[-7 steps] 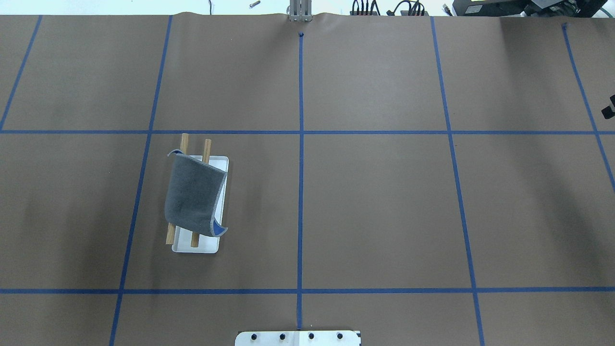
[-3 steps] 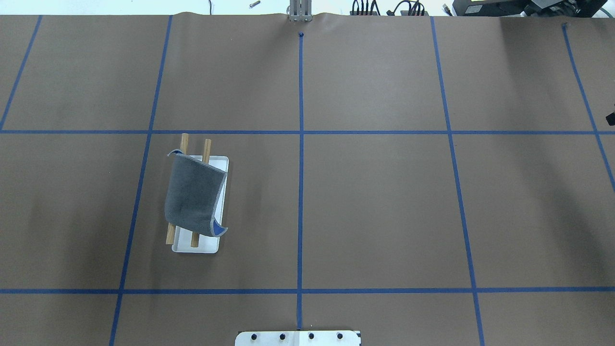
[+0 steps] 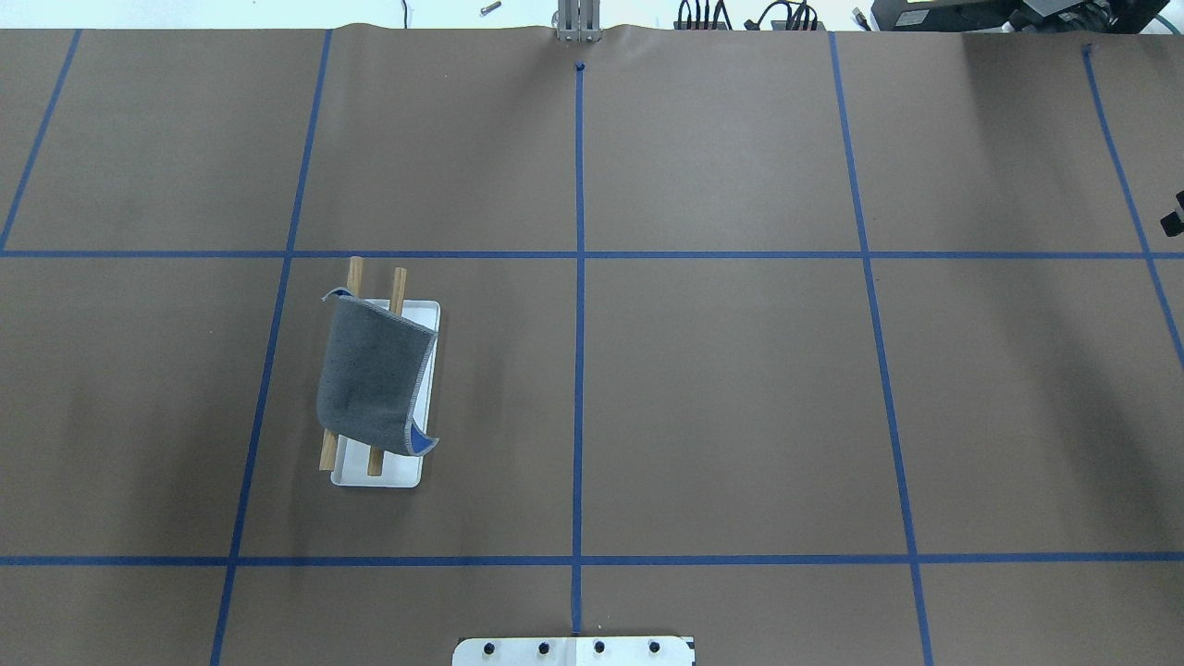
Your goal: Hang towel on rack
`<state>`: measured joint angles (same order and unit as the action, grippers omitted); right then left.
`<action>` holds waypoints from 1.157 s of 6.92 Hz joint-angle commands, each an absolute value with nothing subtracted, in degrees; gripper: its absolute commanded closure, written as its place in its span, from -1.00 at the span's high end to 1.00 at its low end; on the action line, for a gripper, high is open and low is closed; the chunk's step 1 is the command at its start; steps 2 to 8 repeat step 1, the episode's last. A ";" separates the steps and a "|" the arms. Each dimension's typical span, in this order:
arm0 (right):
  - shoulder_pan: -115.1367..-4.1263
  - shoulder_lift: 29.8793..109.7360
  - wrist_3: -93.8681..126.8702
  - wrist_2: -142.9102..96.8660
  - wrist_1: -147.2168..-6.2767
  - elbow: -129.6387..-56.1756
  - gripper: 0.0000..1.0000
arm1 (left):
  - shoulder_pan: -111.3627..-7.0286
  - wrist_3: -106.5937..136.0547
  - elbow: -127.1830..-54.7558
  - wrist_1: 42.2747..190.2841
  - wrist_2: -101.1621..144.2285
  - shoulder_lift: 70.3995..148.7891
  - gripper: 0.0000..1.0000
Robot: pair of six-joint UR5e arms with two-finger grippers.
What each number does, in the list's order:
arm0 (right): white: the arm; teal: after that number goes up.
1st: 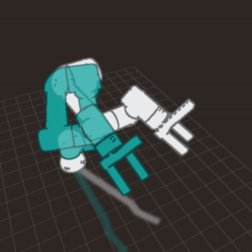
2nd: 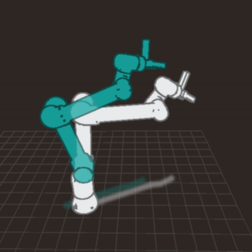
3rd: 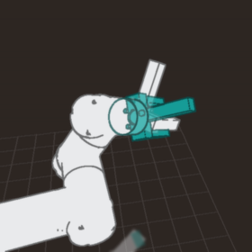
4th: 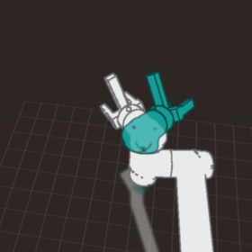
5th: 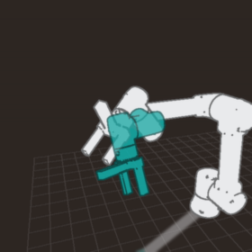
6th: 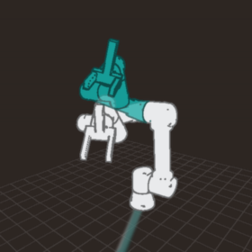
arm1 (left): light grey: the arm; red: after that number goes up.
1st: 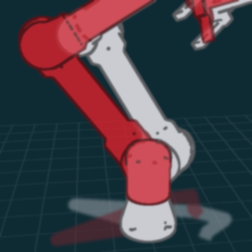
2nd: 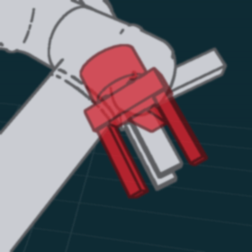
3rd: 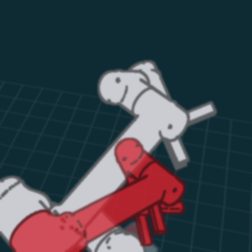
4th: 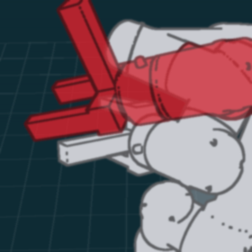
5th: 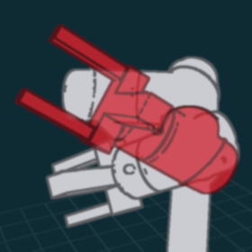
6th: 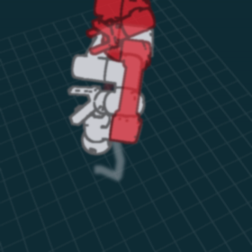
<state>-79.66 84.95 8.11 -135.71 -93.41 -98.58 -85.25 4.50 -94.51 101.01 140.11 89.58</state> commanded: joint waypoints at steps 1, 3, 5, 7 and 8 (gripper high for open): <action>-79.63 84.38 8.09 -135.70 -93.34 -97.65 1.00 | -85.25 4.48 -94.66 101.07 140.01 89.65 0.97; -79.63 84.38 8.09 -135.70 -93.34 -97.65 1.00 | -85.25 4.48 -94.66 101.07 140.01 89.65 0.97; -79.63 84.38 8.09 -135.70 -93.34 -97.65 1.00 | -85.25 4.48 -94.66 101.07 140.01 89.65 0.97; -79.63 84.38 8.09 -135.70 -93.34 -97.65 1.00 | -85.25 4.48 -94.66 101.07 140.01 89.65 0.97; -79.63 84.38 8.09 -135.70 -93.34 -97.65 1.00 | -85.25 4.48 -94.66 101.07 140.01 89.65 0.97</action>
